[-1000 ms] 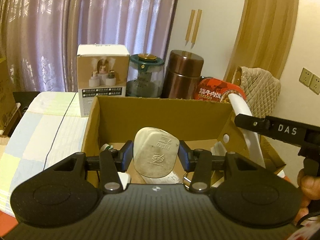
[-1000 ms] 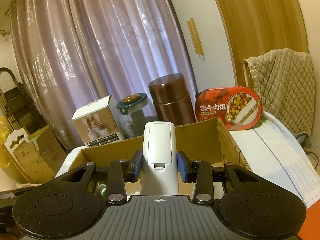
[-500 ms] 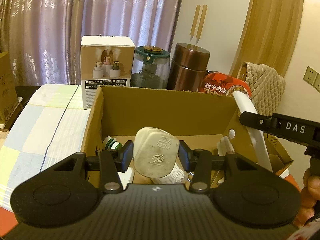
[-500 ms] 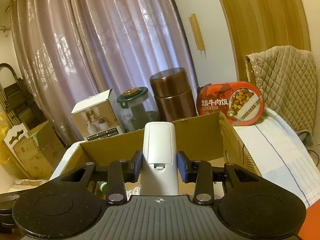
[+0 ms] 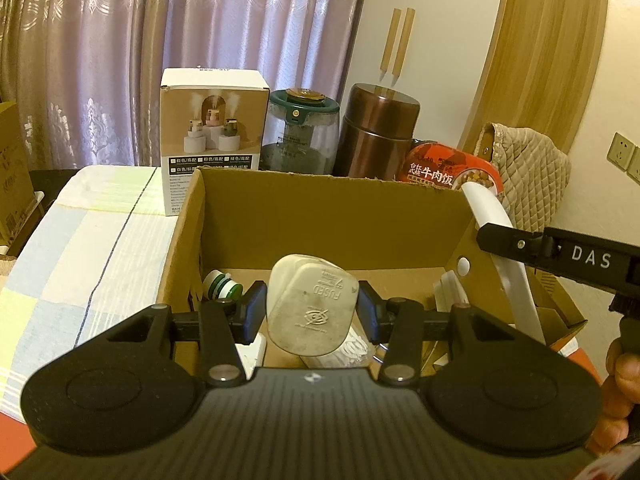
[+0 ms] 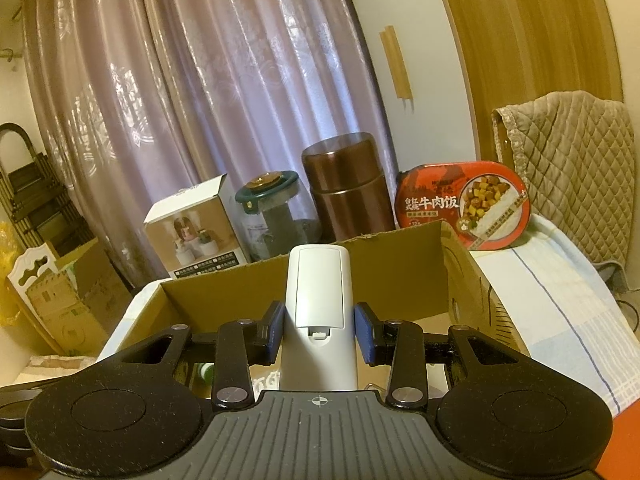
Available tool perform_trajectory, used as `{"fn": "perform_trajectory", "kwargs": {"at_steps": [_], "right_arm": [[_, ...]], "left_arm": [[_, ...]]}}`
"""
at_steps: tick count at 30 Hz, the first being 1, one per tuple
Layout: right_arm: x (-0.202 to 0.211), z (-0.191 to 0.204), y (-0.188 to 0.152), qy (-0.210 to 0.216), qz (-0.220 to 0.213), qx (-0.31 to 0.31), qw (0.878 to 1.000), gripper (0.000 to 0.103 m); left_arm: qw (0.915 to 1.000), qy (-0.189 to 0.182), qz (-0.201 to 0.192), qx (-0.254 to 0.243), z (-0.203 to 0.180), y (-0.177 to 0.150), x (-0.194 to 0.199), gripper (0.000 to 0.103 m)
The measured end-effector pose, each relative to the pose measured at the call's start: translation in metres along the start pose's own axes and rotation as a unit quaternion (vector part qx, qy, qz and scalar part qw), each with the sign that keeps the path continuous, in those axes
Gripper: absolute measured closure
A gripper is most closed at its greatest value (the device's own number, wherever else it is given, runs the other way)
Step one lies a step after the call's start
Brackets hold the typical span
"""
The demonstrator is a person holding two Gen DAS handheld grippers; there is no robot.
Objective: Organize rigid objects
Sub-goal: 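Lower the white plug into the box and open the left tool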
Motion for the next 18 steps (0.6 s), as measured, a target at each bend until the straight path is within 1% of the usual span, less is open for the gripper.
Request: {"fn": "perform_trajectory", "kwargs": {"at_steps": [6, 18], "right_arm": [[-0.0001, 0.0002, -0.0001, 0.000, 0.001, 0.000, 1.000, 0.069], [0.0009, 0.0004, 0.0008, 0.001, 0.000, -0.001, 1.000, 0.068]], "left_arm": [[1.0000, -0.005, 0.001, 0.000, -0.0012, 0.0005, -0.0009, 0.060], [0.9999, -0.004, -0.003, -0.010, -0.0059, 0.0066, 0.0051, 0.060]]}}
Point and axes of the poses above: each gripper's, at about its wrist camera, not at the fingertips, and x roughly against the way its jaws point, z to its left, y to its top, the point moved 7 cm from there along -x, roughly the way its jaws point, and after that the axes turned 4 degrees about -x, right-handed, at the moved point
